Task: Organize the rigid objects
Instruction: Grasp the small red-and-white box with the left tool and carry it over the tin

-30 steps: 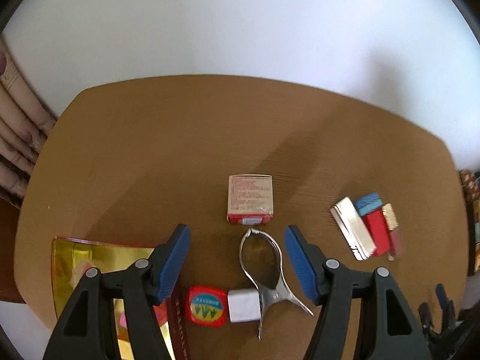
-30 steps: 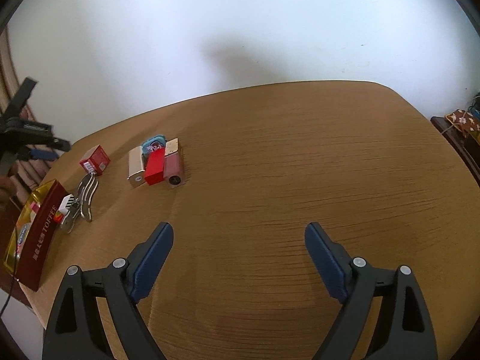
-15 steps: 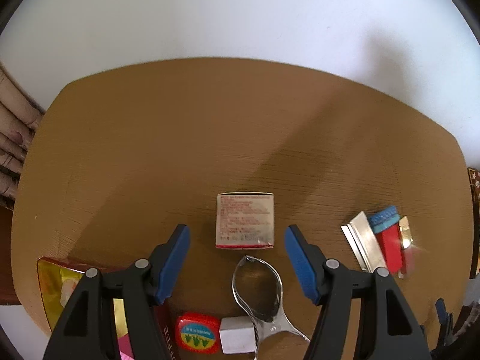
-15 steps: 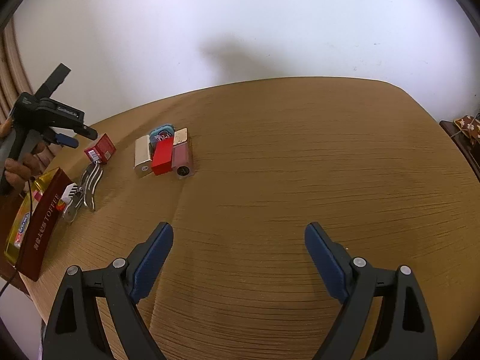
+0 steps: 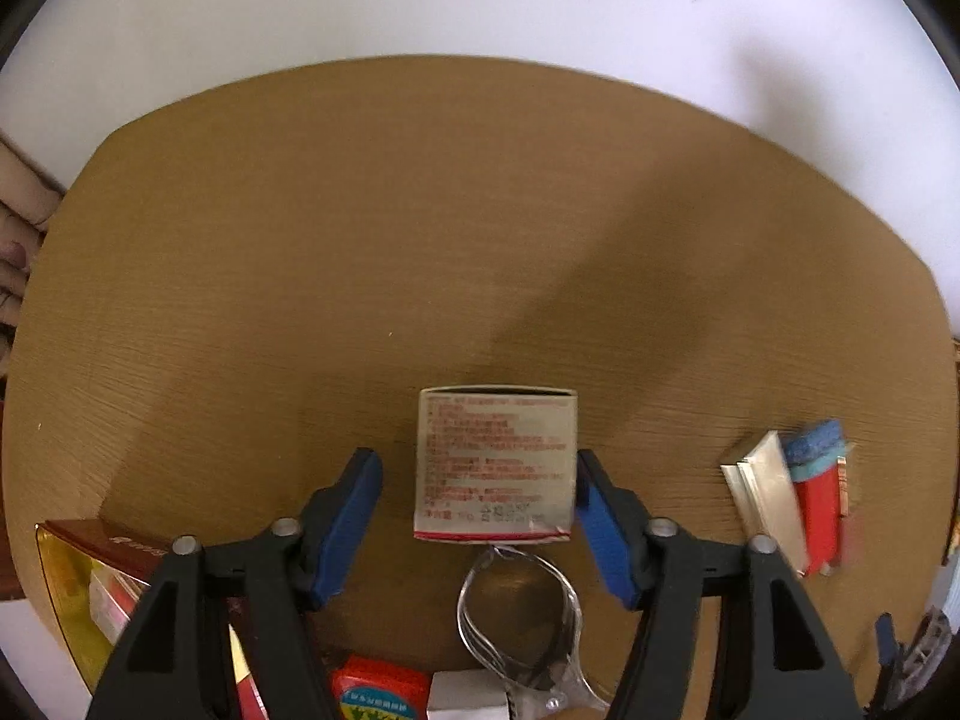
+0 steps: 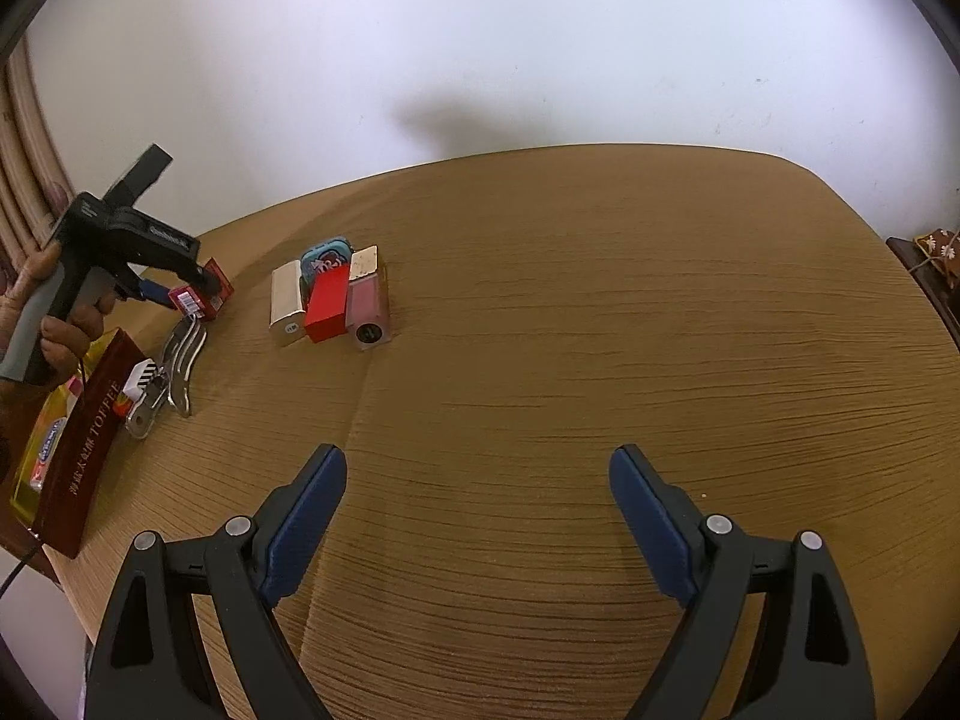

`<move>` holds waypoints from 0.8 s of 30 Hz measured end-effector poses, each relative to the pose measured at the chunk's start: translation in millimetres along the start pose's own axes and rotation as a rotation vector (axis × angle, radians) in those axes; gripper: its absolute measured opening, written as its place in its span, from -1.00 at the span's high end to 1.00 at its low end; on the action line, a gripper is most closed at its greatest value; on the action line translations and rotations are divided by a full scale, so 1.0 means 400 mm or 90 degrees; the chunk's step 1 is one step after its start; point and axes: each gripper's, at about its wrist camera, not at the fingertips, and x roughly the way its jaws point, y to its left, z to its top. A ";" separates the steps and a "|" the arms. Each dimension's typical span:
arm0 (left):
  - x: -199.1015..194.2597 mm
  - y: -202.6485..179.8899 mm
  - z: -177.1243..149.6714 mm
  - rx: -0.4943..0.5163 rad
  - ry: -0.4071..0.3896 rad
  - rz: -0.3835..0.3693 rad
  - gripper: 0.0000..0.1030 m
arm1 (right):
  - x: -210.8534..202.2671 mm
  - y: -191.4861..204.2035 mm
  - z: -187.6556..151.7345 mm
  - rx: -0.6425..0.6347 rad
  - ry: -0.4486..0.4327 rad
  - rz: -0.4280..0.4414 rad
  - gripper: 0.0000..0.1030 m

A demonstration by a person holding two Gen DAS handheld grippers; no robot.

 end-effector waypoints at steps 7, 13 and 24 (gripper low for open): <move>-0.044 -0.015 -0.025 -0.001 -0.082 0.015 0.14 | 0.005 -0.001 0.002 -0.001 0.002 -0.004 -0.70; -0.175 -0.062 -0.083 0.020 -0.193 0.060 0.14 | 0.009 0.001 0.003 -0.006 0.003 -0.007 -0.70; -0.308 -0.157 -0.242 0.058 -0.313 0.122 0.14 | 0.013 0.010 0.004 -0.017 -0.003 -0.004 -0.73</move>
